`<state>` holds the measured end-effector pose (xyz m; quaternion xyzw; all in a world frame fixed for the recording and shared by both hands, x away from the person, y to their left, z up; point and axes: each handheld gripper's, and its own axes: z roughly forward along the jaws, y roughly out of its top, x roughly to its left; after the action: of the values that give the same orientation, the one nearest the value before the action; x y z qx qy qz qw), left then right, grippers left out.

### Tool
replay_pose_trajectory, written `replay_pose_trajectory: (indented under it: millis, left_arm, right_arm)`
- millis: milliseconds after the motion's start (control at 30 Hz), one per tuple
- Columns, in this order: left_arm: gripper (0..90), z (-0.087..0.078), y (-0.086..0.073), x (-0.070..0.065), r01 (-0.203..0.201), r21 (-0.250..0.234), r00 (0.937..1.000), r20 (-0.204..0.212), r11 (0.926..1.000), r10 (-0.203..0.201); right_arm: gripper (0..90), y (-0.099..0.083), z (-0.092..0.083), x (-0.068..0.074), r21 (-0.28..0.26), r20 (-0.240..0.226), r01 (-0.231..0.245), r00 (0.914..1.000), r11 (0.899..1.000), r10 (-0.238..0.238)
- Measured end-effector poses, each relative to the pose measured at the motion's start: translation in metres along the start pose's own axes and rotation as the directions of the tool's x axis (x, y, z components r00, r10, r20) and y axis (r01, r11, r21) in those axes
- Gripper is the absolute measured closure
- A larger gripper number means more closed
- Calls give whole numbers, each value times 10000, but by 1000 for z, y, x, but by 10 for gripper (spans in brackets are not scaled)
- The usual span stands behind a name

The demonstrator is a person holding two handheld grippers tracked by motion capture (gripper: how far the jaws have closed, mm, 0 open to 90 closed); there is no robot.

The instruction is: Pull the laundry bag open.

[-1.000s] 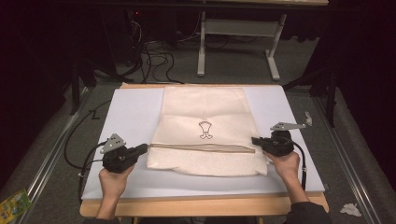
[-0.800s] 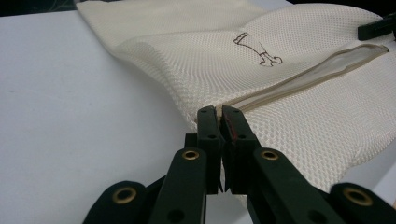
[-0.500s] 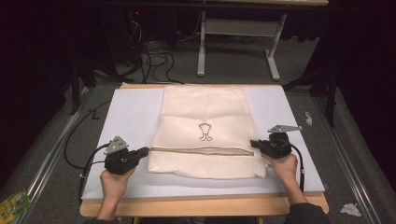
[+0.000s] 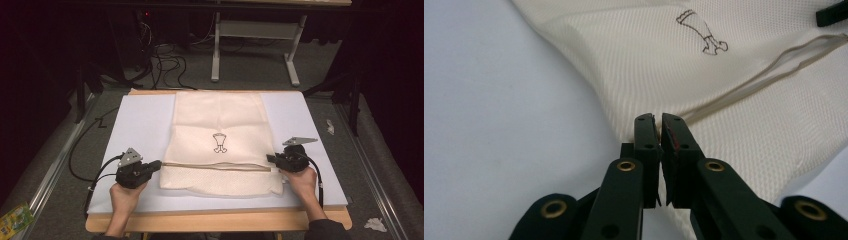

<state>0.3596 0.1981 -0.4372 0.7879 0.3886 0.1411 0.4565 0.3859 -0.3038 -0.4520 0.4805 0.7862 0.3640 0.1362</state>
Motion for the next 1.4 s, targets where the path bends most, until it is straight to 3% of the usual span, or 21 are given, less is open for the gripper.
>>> replay_pose_trajectory:
  millis: [267, 400, 467, 600, 800, 900, 1000, 1400]
  left_arm:
    - [849, 4, -1, -3, -53, -1, 10000, -35, 10000, 53]
    - [795, 1, 0, -2, -42, -247, 10000, -28, 9997, 41]
    - [728, 0, 0, -2, -44, -358, 10000, 17, 9993, 44]
    - [679, -4, 2, -1, 35, -610, 10000, -41, 9981, -37]
    - [629, -10, 8, 5, 217, -1031, 9993, -296, 9944, -249]
    - [616, -10, 11, 7, 232, -1070, 9986, -452, 9940, -282]
    - [605, -10, 15, 11, 313, -1183, 9973, -624, 9925, -389]
    - [587, -11, 19, 27, 683, -1508, 9917, -973, 9862, -836]
  right_arm:
    - [626, -2, -6, -3, -128, 255, -31, 9997, 9999, 34]
    - [561, -3, -11, -4, -99, 703, 143, 9974, 9998, -135]
    - [561, -4, -15, -5, -185, 822, 219, 9964, 9996, -203]
    - [567, -5, -25, -9, -742, 846, 144, 9964, 9971, -81]
    - [584, -7, -41, -17, -1361, 952, -108, 9952, 9906, 240]
    - [595, -8, -49, -19, -1775, 1287, -49, 9913, 9841, 281]
    - [607, -9, -53, -24, -1902, 1477, 23, 9887, 9818, 262]
    - [653, -13, -65, -46, -2257, 1660, -732, 9797, 9714, 1124]
